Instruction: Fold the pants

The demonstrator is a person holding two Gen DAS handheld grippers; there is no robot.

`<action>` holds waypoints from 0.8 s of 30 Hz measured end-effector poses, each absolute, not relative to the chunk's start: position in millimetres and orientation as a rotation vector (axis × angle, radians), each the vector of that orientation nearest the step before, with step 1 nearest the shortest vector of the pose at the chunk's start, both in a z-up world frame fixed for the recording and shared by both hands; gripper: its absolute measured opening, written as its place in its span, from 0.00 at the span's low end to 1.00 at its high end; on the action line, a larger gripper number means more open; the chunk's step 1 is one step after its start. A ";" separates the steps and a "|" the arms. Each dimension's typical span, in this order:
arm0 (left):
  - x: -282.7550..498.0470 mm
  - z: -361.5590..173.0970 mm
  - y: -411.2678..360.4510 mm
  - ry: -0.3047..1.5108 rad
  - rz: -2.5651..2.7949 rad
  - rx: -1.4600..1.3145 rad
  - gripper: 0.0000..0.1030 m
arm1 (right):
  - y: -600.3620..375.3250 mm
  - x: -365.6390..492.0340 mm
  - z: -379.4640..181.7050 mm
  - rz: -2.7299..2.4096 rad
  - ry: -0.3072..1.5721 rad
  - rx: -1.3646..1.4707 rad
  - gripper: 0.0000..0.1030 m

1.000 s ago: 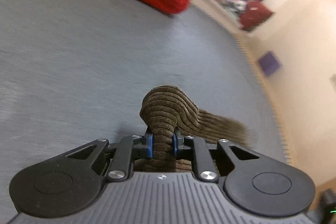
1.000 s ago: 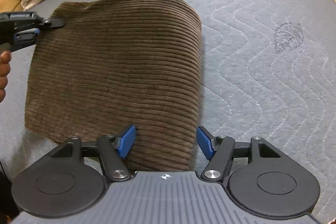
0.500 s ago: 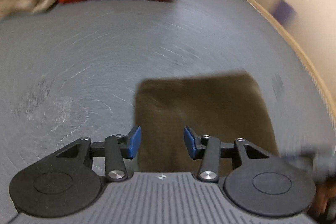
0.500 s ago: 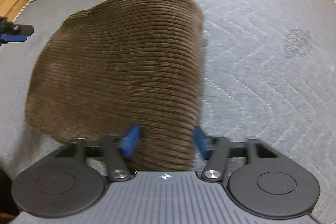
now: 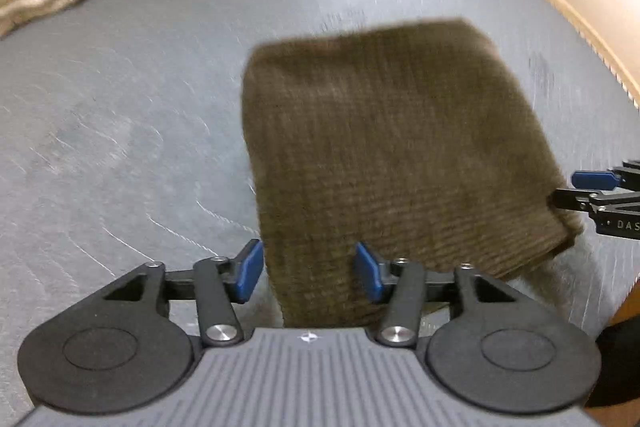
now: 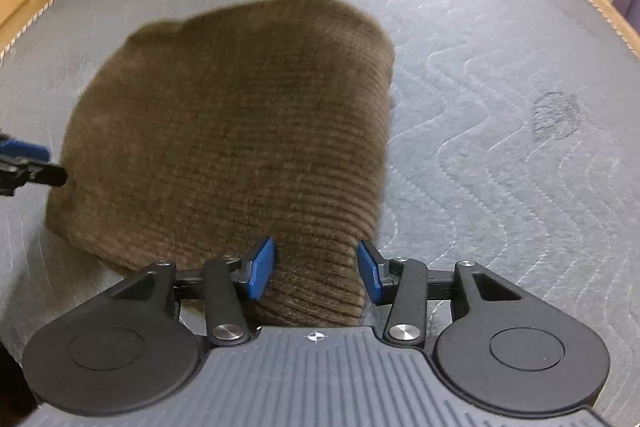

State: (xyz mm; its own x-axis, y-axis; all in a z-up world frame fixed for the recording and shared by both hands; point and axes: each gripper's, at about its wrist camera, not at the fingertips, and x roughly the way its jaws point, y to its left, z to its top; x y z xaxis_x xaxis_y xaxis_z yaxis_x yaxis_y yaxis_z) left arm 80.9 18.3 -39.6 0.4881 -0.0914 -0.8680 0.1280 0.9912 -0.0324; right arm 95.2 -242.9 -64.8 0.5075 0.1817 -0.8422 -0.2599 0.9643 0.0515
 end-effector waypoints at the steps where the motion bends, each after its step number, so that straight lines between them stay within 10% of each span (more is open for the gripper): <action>1: 77.3 -31.4 17.6 1.031 -0.125 0.033 0.70 | -245.1 91.4 -58.0 0.253 0.975 -0.080 0.48; 12: 9.1 57.1 1.4 0.818 0.006 0.001 0.84 | -257.8 25.5 43.5 0.150 0.659 0.083 0.82; 24: -37.7 32.3 -33.2 0.907 -0.041 -0.058 1.00 | -245.7 -46.5 8.6 0.103 0.673 0.129 0.86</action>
State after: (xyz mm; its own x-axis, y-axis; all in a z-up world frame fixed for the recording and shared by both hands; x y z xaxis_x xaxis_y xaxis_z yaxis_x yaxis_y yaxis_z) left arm -37.7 -33.2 32.3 0.6154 -0.0600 -0.7860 0.0113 0.9977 -0.0673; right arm -46.5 -245.7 8.6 0.7774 0.1369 -0.6139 -0.0538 0.9869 0.1520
